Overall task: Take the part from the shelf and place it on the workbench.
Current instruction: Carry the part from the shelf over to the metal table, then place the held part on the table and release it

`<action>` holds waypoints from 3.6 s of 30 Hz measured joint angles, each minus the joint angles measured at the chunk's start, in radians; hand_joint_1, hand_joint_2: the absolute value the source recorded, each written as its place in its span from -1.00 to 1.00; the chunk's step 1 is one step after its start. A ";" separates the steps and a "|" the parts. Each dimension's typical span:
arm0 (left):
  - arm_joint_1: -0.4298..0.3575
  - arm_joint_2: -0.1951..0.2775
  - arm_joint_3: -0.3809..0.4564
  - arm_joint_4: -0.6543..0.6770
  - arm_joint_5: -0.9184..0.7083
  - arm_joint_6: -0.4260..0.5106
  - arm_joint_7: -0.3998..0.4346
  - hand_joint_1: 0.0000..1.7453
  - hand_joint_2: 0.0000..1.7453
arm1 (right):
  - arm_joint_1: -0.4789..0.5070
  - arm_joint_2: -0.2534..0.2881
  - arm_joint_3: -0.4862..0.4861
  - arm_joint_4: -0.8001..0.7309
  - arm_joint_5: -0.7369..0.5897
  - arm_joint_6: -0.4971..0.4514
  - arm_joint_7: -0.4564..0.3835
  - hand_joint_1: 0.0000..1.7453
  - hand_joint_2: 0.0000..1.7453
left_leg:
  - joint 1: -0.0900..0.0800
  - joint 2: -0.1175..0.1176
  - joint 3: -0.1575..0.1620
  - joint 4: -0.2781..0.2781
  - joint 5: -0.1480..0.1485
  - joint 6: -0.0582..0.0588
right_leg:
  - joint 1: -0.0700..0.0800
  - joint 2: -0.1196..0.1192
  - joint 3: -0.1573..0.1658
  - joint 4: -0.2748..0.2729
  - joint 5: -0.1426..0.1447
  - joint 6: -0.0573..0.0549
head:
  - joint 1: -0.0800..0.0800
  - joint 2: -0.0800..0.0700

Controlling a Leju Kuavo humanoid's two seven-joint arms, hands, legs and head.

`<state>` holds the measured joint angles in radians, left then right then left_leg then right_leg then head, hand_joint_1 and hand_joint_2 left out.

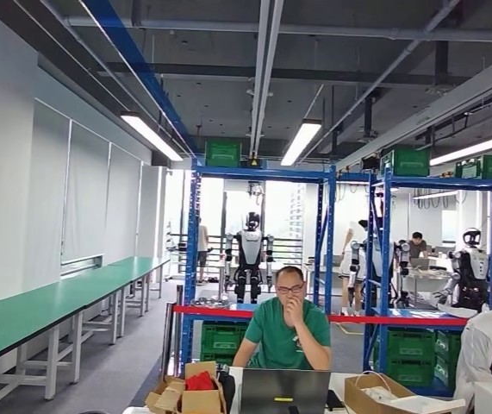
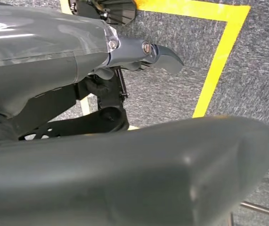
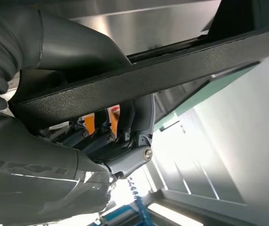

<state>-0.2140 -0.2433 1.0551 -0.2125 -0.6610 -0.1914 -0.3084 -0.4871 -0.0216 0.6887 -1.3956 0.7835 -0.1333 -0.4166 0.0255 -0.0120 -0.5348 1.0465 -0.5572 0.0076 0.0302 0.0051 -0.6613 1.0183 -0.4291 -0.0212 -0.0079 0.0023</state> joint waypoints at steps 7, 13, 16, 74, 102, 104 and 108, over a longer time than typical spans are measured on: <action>0.001 0.004 0.000 0.000 -0.001 0.001 -0.001 -1.00 1.00 | 0.007 -0.015 -0.027 0.001 0.010 -0.012 0.005 1.00 1.00 | -0.001 0.003 -0.173 0.227 -0.049 -0.017 | -0.009 0.002 0.069 -0.020 -0.040 -0.005 | 0.000 0.000; 0.000 0.006 0.000 0.000 -0.002 0.001 0.000 -1.00 1.00 | 0.016 -0.024 -0.047 -0.001 0.014 -0.021 0.006 1.00 1.00 | -0.007 0.004 -0.143 0.021 0.101 -0.001 | -0.014 0.003 0.101 0.004 -0.093 0.024 | -0.001 0.000; 0.000 0.007 -0.001 0.000 -0.003 0.001 0.001 -1.00 1.00 | 0.017 -0.029 -0.054 -0.006 0.016 -0.022 0.007 1.00 1.00 | -0.007 0.002 -0.128 0.013 0.099 0.018 | -0.017 0.001 0.099 0.020 -0.105 0.037 | 0.000 0.000; 0.000 0.008 -0.027 0.001 -0.031 0.007 0.014 -1.00 1.00 | 0.046 -0.067 -0.172 -0.024 0.043 -0.068 0.020 1.00 1.00 | -0.002 0.003 -0.110 0.018 0.073 -0.012 | -0.016 0.001 0.040 0.011 -0.041 0.017 | -0.002 0.001; -0.004 0.006 -0.041 0.001 -0.039 0.002 0.013 -1.00 1.00 | -0.057 -0.170 -0.373 0.204 0.118 -0.095 0.072 1.00 1.00 | -0.009 0.002 -0.129 0.091 0.055 -0.001 | -0.017 -0.001 0.041 0.002 -0.034 0.010 | -0.002 0.000; -0.004 0.006 -0.041 0.001 -0.039 0.002 0.013 -1.00 1.00 | -0.051 -0.172 -0.378 0.213 0.120 -0.098 0.071 1.00 1.00 | -0.011 0.002 -0.098 0.022 0.073 0.004 | -0.015 0.001 0.033 0.013 -0.038 0.017 | -0.002 0.000; -0.004 0.006 -0.041 0.001 -0.039 0.002 0.012 -1.00 1.00 | -0.038 -0.175 -0.384 0.228 0.127 -0.098 0.065 1.00 1.00 | -0.009 0.002 -0.093 0.009 0.072 0.016 | -0.019 0.000 0.023 0.033 -0.053 0.033 | -0.002 0.000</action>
<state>-0.2181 -0.2372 1.0140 -0.2117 -0.7000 -0.1899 -0.2964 -0.5253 -0.1965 0.3051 -1.1672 0.9109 -0.2317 -0.3517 0.0165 -0.0105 -0.6277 1.0557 -0.4849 0.0235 0.0116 0.0055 -0.6382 1.0508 -0.4819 0.0116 -0.0097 0.0023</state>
